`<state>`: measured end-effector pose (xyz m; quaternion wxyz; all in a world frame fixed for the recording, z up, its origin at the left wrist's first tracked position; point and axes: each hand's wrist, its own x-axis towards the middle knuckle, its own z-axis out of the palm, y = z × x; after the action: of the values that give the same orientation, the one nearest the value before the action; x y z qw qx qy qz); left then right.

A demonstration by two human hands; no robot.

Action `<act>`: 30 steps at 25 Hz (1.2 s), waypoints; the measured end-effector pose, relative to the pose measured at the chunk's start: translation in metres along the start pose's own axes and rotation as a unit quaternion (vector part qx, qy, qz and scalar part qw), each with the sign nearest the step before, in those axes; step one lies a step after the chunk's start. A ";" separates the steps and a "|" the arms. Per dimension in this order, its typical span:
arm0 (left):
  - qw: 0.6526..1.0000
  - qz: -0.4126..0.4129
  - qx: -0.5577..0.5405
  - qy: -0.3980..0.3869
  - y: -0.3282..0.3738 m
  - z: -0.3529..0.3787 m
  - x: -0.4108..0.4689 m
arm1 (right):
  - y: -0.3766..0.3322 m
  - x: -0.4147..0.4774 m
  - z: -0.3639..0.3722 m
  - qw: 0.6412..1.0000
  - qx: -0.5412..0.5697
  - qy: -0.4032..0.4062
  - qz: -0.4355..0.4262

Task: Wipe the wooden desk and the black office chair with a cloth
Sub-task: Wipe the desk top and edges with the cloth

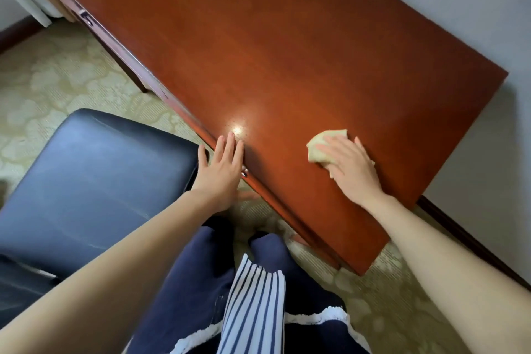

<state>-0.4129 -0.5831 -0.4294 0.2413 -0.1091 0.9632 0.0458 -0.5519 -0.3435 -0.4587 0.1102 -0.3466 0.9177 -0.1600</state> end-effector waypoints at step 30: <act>0.996 -0.041 0.074 -0.014 -0.202 -0.111 0.175 | -0.182 0.242 0.050 0.998 0.062 -0.010 -0.024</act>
<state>-0.5666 -0.8283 -0.4221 0.2639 -0.1293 0.9552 -0.0340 -0.6049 -0.6463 -0.4595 0.1366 -0.3622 0.8965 -0.2156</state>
